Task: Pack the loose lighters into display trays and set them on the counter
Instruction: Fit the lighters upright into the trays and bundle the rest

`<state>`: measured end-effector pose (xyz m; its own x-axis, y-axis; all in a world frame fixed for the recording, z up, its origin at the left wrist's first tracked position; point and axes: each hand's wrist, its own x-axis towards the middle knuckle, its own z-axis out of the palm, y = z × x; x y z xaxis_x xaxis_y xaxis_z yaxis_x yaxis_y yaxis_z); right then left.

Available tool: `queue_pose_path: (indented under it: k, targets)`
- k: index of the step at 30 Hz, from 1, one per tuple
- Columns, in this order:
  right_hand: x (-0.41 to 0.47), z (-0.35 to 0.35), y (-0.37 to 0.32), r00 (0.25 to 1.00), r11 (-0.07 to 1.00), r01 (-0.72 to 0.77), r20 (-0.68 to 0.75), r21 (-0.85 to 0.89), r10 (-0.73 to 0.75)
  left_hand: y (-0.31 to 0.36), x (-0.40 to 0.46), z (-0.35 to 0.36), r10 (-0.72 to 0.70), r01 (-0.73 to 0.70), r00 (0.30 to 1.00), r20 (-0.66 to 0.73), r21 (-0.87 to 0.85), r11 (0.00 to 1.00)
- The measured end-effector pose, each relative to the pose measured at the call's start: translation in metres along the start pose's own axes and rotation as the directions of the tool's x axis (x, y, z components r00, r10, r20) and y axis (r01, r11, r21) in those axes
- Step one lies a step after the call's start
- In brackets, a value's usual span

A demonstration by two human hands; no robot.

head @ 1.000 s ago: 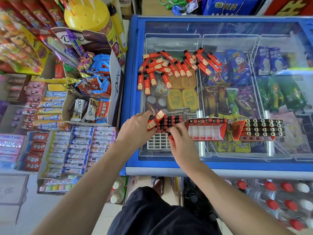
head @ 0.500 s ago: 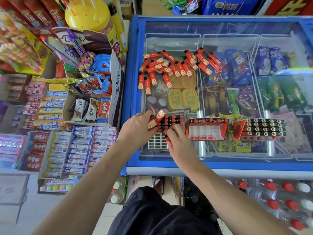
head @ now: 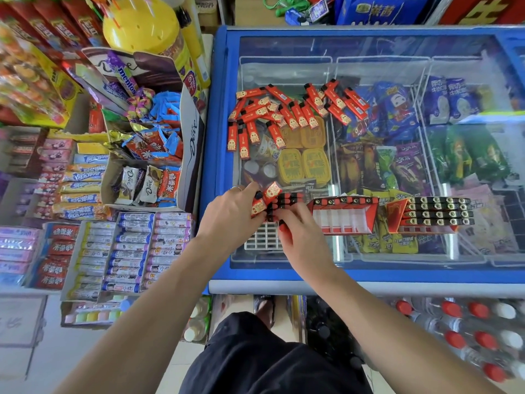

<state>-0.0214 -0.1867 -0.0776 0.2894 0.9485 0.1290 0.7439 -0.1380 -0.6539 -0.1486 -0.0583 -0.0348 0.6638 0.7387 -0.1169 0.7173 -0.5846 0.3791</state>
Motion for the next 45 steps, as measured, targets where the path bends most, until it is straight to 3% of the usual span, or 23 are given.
queue_pose_path:
  k: [3,6,11,19,24,29,35,45]
  targets:
    - [0.000,-0.010,-0.003,0.980,0.967,-0.152,-0.099,0.205,0.175,0.008,0.002,0.002,0.027,-0.027,1.000,0.015,0.029,0.999]
    - [0.000,-0.023,-0.006,0.927,0.873,-0.334,-0.045,0.355,0.373,0.014,0.002,0.005,0.043,-0.045,0.998,0.051,0.054,0.998]
    - [-0.004,-0.034,0.010,0.906,0.855,-0.419,0.084,0.306,0.414,0.016,0.003,0.007,0.001,-0.008,0.997,0.082,0.083,0.996]
    - [-0.015,-0.043,0.024,0.981,0.978,-0.189,0.058,0.082,0.185,0.015,0.005,0.006,-0.037,0.030,0.993,0.108,0.070,0.997]
    - [-0.013,-0.041,0.026,0.994,0.989,-0.109,0.008,0.099,0.109,0.015,0.005,0.006,-0.041,0.035,0.993,0.111,0.056,0.998]
    - [-0.007,-0.029,0.022,0.998,0.997,0.053,0.044,-0.052,-0.051,0.015,0.005,0.006,-0.041,0.037,0.994,0.106,0.039,0.999]
    - [-0.005,-0.012,0.028,0.993,0.977,0.058,0.110,-0.205,-0.036,0.015,0.005,0.004,-0.042,0.040,0.993,0.109,0.025,0.999]
    - [-0.007,-0.009,0.022,0.988,0.937,0.152,0.050,-0.314,-0.143,0.013,0.004,0.005,-0.018,0.015,0.996,0.091,0.034,0.999]
